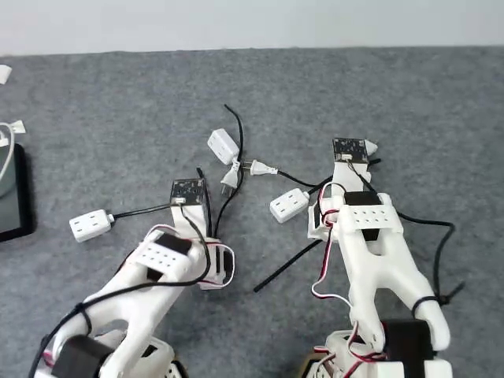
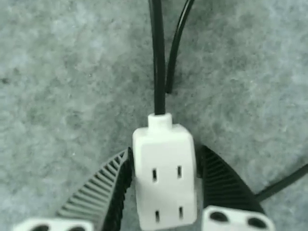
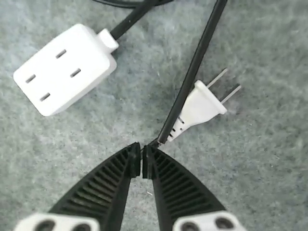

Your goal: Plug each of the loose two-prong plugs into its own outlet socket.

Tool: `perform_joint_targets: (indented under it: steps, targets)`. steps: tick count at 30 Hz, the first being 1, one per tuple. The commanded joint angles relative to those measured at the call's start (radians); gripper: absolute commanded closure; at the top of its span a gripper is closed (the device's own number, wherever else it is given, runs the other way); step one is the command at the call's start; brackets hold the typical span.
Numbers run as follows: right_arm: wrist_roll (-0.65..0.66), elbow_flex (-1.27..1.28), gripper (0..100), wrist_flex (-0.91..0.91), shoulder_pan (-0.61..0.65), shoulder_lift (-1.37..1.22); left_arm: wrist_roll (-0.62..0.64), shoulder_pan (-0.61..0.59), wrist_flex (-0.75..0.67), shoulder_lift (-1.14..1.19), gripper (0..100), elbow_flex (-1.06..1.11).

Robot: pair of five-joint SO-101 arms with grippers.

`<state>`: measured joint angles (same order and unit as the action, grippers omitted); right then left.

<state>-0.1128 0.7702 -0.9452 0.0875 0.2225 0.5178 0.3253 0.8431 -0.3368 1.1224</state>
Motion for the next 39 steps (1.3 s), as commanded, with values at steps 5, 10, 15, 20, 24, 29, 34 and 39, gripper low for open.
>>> perform_joint_targets:
  steps: [5,10,15,20,24,29,34,39]
  targets:
    - [0.012,-0.061,99.0,0.016,-0.010,0.010,-0.009,0.011,0.002,0.040,96,-0.085]
    - [0.012,-0.061,99.0,0.019,-0.012,0.012,-0.011,0.011,0.002,-0.018,99,-0.084]
    - [0.005,-0.061,99.0,0.022,-0.036,0.012,-0.009,0.009,-0.061,-0.054,99,-0.085]
    - [0.003,-0.080,99.0,0.021,-0.061,-0.001,-0.009,0.009,-0.098,0.002,98,-0.125]
    - [0.003,-0.081,99.0,0.021,-0.062,-0.001,-0.009,0.003,-0.098,0.103,98,-0.177]
    - [0.003,-0.081,99.0,0.021,-0.058,-0.001,-0.012,0.006,-0.046,0.175,98,-0.231]
    - [0.003,-0.081,99.0,0.022,-0.058,-0.001,-0.032,0.012,0.021,0.180,79,-0.229]
    - [0.014,-0.083,99.0,0.022,-0.059,0.004,-0.020,0.006,0.098,0.178,68,-0.239]
